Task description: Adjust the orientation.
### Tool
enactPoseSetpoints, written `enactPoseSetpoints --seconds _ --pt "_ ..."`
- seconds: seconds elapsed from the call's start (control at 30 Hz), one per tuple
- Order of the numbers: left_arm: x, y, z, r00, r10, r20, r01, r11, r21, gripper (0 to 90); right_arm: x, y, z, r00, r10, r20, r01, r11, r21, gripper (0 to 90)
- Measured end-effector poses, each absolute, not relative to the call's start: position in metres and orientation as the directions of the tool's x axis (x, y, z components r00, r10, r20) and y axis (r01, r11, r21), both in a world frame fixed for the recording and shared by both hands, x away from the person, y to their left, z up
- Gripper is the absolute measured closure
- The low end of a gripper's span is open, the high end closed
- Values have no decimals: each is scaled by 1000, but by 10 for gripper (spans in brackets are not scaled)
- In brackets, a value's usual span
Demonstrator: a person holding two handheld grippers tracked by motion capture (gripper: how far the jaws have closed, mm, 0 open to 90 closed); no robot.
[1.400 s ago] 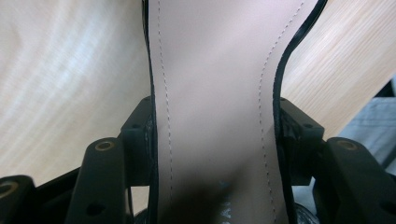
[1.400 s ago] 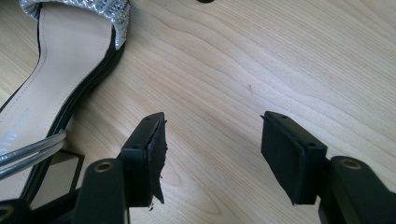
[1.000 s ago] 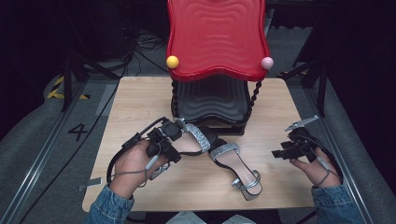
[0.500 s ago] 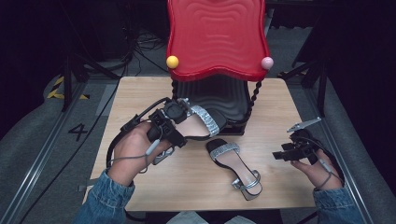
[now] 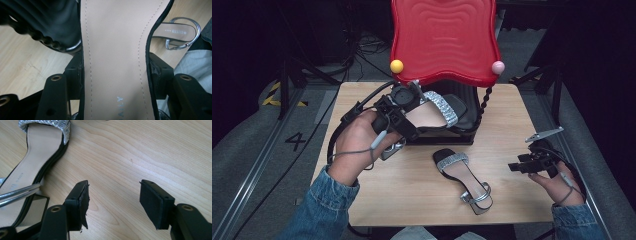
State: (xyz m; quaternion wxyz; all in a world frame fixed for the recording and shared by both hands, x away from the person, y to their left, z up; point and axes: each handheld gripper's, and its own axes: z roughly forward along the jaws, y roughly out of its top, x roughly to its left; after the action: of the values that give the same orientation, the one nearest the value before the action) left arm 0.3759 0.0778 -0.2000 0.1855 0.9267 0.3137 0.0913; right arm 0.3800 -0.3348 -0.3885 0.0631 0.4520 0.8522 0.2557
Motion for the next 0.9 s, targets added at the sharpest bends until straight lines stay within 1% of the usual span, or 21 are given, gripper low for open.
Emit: enactPoseSetpoints --seconds 0.13,0.43,0.57,0.9 --pt "379 76 -189 787 613 71 541 -740 399 429 380 -335 -388 -584 802 124 737 460 496 411" --pt "379 76 -171 796 602 61 526 -738 422 429 381 -334 -389 -588 799 124 736 466 491 413" --pt "380 73 -159 790 606 98 522 -747 411 429 381 -332 -389 -591 797 125 735 468 491 413" --pt "403 74 -129 748 655 104 552 -702 450 429 382 -334 -390 -599 788 142 733 467 495 413"
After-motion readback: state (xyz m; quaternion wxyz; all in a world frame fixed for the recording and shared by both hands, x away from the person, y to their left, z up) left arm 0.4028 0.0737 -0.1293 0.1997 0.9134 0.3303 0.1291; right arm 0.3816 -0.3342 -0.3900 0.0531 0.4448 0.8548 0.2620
